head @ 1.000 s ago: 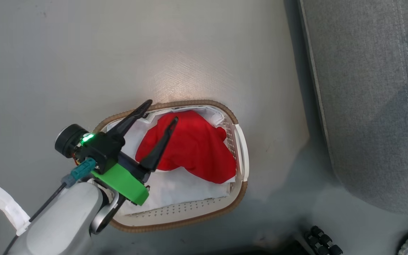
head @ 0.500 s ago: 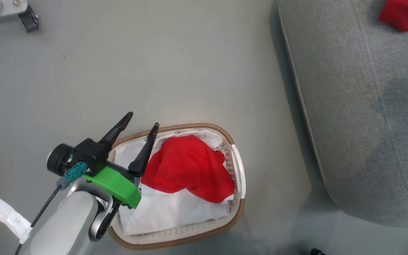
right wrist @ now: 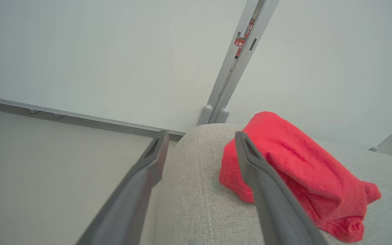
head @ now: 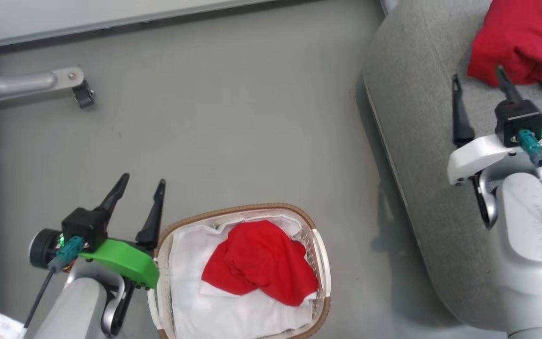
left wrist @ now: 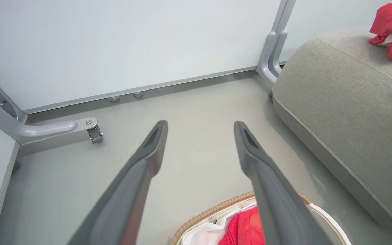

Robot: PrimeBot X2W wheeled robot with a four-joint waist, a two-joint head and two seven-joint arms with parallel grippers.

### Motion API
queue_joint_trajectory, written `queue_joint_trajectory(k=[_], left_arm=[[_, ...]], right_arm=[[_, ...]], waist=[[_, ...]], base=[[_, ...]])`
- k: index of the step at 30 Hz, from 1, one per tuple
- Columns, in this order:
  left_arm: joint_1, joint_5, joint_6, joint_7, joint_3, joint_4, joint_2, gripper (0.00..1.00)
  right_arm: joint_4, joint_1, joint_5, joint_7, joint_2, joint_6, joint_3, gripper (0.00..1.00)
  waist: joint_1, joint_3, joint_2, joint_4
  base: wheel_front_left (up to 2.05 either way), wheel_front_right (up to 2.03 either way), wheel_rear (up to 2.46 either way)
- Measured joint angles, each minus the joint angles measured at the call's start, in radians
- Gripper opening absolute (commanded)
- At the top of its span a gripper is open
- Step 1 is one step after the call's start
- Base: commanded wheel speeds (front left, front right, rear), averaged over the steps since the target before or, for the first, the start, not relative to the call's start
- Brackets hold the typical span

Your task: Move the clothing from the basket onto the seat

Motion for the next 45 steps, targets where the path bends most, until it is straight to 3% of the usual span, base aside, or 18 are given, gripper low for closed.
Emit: queue_joint_trajectory(k=[5,17,28,36,45], left_arm=[[0.032,0.047,0.0,0.0,0.114,0.02,-0.036,1.0],[0.16,0.154,0.0,0.0,0.277,0.014,-0.108,1.0],[0.301,0.192,0.0,0.0,0.376,-0.04,-0.176,1.0],[0.338,0.206,0.0,0.0,0.375,-0.05,-0.207,1.0],[0.321,0.168,0.0,0.0,0.308,-0.044,-0.197,1.0]], right_arm=[[-0.002,0.04,0.106,0.0,0.018,0.0,0.054,1.0],[0.012,0.204,0.276,0.0,0.031,0.0,0.137,1.0],[-0.016,0.334,0.303,0.0,0.03,0.0,0.154,1.0],[-0.021,0.391,0.326,0.0,0.03,0.0,0.179,1.0],[-0.029,0.344,0.32,0.0,0.03,0.0,0.197,1.0]], waist=[[0.0,-0.05,0.0,0.027],[0.0,-0.163,0.0,0.093],[0.0,-0.261,0.0,0.096],[0.0,-0.304,0.0,0.089],[0.0,-0.256,0.0,0.077]], base=[[0.0,0.0,0.0],[0.0,0.0,0.0],[0.0,0.0,0.0],[0.0,0.0,0.0],[0.0,0.0,0.0]])
